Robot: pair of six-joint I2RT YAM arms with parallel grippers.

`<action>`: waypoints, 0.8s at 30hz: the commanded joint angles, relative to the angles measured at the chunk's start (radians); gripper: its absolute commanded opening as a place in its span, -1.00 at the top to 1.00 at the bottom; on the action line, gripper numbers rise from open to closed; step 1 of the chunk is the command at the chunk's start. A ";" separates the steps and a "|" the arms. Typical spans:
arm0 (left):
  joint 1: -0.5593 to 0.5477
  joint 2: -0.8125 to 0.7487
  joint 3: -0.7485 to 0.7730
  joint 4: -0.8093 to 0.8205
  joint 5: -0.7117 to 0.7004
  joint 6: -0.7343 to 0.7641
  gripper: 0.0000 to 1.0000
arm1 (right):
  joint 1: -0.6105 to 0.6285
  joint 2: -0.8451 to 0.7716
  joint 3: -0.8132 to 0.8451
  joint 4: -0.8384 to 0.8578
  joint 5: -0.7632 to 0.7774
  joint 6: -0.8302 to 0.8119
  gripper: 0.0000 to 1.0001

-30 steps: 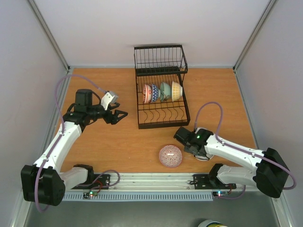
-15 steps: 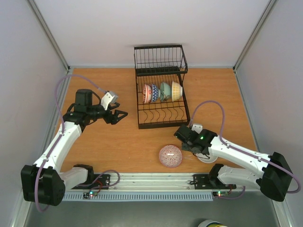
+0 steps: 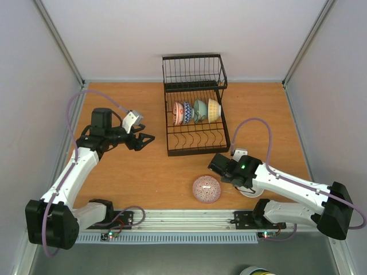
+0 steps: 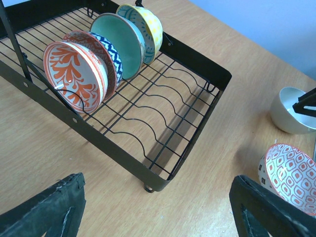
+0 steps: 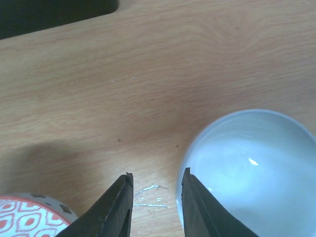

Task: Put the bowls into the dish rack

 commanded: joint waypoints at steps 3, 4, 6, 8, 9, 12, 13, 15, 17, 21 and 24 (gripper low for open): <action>-0.001 -0.006 -0.012 0.042 0.004 0.013 -0.61 | 0.013 0.043 0.025 -0.129 0.071 0.114 0.39; -0.001 -0.006 -0.012 0.042 0.003 0.012 -0.60 | 0.013 0.048 0.017 -0.128 0.067 0.116 0.38; -0.001 -0.007 -0.012 0.041 0.005 0.012 -0.61 | 0.013 0.062 0.003 -0.117 0.056 0.123 0.37; -0.001 -0.007 -0.012 0.041 0.004 0.012 -0.61 | 0.013 0.073 -0.015 -0.096 0.040 0.122 0.37; -0.001 -0.006 -0.012 0.041 0.005 0.012 -0.60 | 0.013 0.077 -0.024 -0.083 0.032 0.119 0.37; -0.001 -0.006 -0.011 0.041 0.006 0.011 -0.60 | 0.013 0.089 -0.056 -0.026 0.006 0.108 0.38; -0.001 -0.005 -0.010 0.040 0.006 0.010 -0.60 | 0.013 0.095 -0.063 -0.009 -0.004 0.105 0.38; -0.001 -0.007 -0.010 0.039 0.006 0.010 -0.60 | 0.013 0.114 -0.073 0.024 -0.020 0.100 0.40; -0.001 -0.009 -0.009 0.040 0.005 0.010 -0.60 | 0.013 0.137 -0.082 0.044 -0.030 0.096 0.43; -0.001 -0.012 -0.011 0.038 0.005 0.012 -0.60 | 0.013 0.160 -0.090 0.070 -0.037 0.086 0.57; -0.001 -0.012 -0.012 0.038 0.006 0.011 -0.60 | 0.013 0.160 -0.082 0.054 -0.026 0.093 0.78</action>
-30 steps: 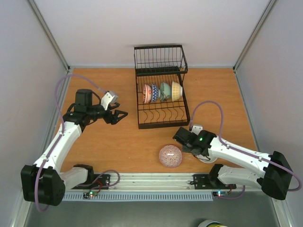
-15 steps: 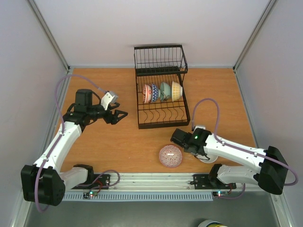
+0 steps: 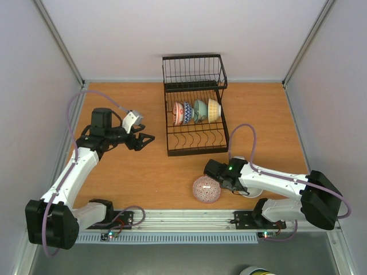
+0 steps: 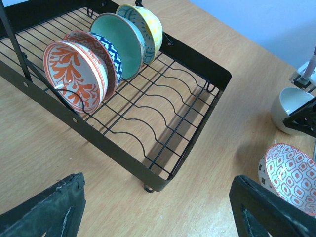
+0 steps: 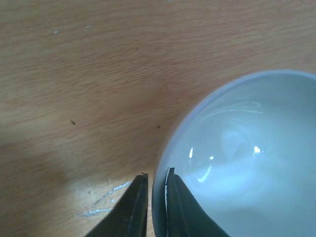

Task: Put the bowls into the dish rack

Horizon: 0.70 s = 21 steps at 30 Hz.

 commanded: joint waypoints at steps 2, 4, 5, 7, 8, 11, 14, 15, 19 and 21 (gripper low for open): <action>-0.001 -0.011 -0.012 0.037 0.006 0.011 -0.60 | 0.008 -0.005 0.016 -0.014 0.021 0.024 0.95; -0.001 -0.010 -0.012 0.038 0.006 0.012 -0.61 | 0.008 -0.018 0.032 -0.048 0.039 0.033 0.97; -0.001 -0.011 -0.012 0.039 0.007 0.011 -0.60 | 0.008 -0.027 0.042 -0.064 0.050 0.034 0.97; -0.001 -0.010 -0.012 0.040 0.007 0.012 -0.60 | 0.008 -0.051 0.064 -0.100 0.074 0.031 0.97; -0.001 -0.010 -0.012 0.040 0.007 0.012 -0.60 | 0.008 -0.065 0.079 -0.127 0.088 0.026 0.97; -0.001 -0.008 -0.012 0.038 0.006 0.012 -0.60 | 0.009 -0.118 0.142 -0.180 0.141 -0.002 0.97; -0.001 -0.003 -0.010 0.041 0.008 0.011 -0.60 | 0.009 -0.166 0.207 -0.173 0.172 -0.077 0.97; -0.001 0.000 -0.009 0.039 0.010 0.010 -0.61 | 0.010 -0.180 0.222 -0.138 0.169 -0.135 0.97; -0.002 0.010 -0.001 0.028 0.012 0.009 -0.63 | 0.010 -0.218 0.256 0.094 0.093 -0.354 0.97; -0.002 0.008 -0.001 0.025 0.013 0.010 -0.63 | 0.008 -0.215 0.276 0.208 0.038 -0.445 0.97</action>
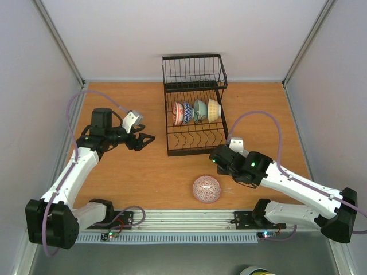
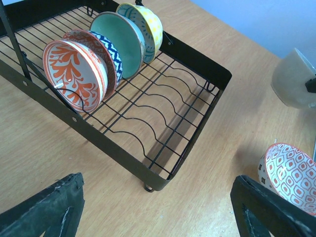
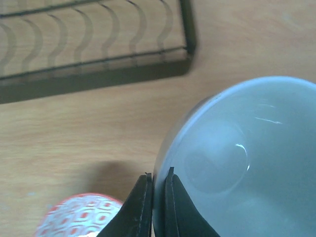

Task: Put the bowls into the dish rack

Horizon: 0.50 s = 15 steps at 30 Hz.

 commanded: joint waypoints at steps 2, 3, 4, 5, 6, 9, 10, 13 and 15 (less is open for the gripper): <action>-0.003 0.002 0.000 0.020 0.019 0.011 -0.64 | 0.007 0.000 0.075 0.334 -0.095 -0.320 0.97; -0.003 0.003 0.000 0.019 0.025 0.012 -0.64 | 0.008 0.007 0.086 0.381 -0.126 -0.362 0.97; -0.002 0.003 0.002 0.014 0.031 0.011 -0.65 | 0.007 0.022 0.104 0.435 -0.164 -0.402 0.97; -0.003 0.005 0.004 0.007 0.035 0.012 -0.70 | 0.007 0.038 0.120 0.467 -0.206 -0.434 0.97; -0.003 0.009 0.008 0.000 0.041 0.013 -0.74 | 0.007 0.057 0.140 0.489 -0.231 -0.459 0.97; -0.003 0.027 0.027 -0.033 0.059 0.020 -0.80 | 0.007 0.116 0.185 0.549 -0.308 -0.532 0.97; -0.003 0.037 0.037 -0.055 0.069 0.026 -0.83 | 0.008 0.132 0.193 0.576 -0.345 -0.553 0.97; -0.004 0.063 0.067 -0.115 0.104 0.053 -0.87 | 0.007 0.186 0.209 0.647 -0.450 -0.589 0.97; -0.004 0.074 0.080 -0.137 0.119 0.062 -0.88 | 0.009 0.223 0.214 0.685 -0.512 -0.597 0.97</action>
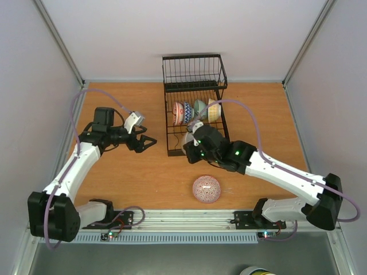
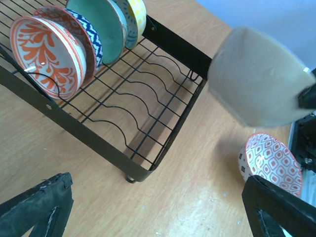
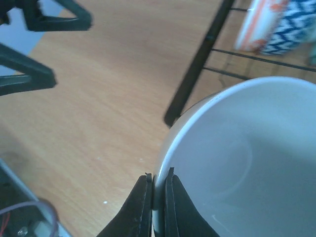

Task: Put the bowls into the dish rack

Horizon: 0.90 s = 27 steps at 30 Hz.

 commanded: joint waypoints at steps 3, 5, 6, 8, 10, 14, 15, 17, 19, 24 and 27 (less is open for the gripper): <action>-0.004 0.024 0.058 -0.080 0.081 0.047 -0.89 | 0.012 0.098 0.044 0.219 -0.228 -0.118 0.97; -0.004 0.027 0.061 -0.089 0.089 0.051 -0.89 | 0.023 0.126 0.051 0.243 -0.243 -0.137 0.97; -0.005 0.032 0.065 -0.099 0.094 0.056 -0.89 | 0.032 0.139 0.059 0.248 -0.243 -0.146 0.97; -0.008 0.045 0.077 -0.123 0.102 0.065 -0.89 | 0.053 0.164 0.080 0.249 -0.225 -0.171 0.97; -0.010 0.060 0.089 -0.148 0.109 0.077 -0.89 | 0.079 0.188 0.102 0.250 -0.209 -0.198 0.97; -0.017 0.087 0.107 -0.188 0.120 0.095 -0.90 | 0.116 0.233 0.141 0.255 -0.175 -0.235 0.97; -0.019 0.096 0.111 -0.201 0.124 0.103 -0.91 | 0.122 0.243 0.149 0.257 -0.166 -0.243 0.97; -0.023 0.113 0.122 -0.240 0.134 0.126 -0.92 | 0.132 0.265 0.166 0.262 -0.156 -0.258 0.97; -0.026 0.128 0.138 -0.276 0.146 0.148 -0.91 | 0.138 0.280 0.173 0.270 -0.148 -0.272 0.97; -0.027 0.148 0.174 -0.353 0.194 0.192 -0.77 | 0.192 0.294 0.147 0.349 -0.014 -0.343 0.97; -0.027 0.157 0.198 -0.423 0.235 0.225 -0.70 | 0.226 0.303 0.124 0.398 0.063 -0.388 0.97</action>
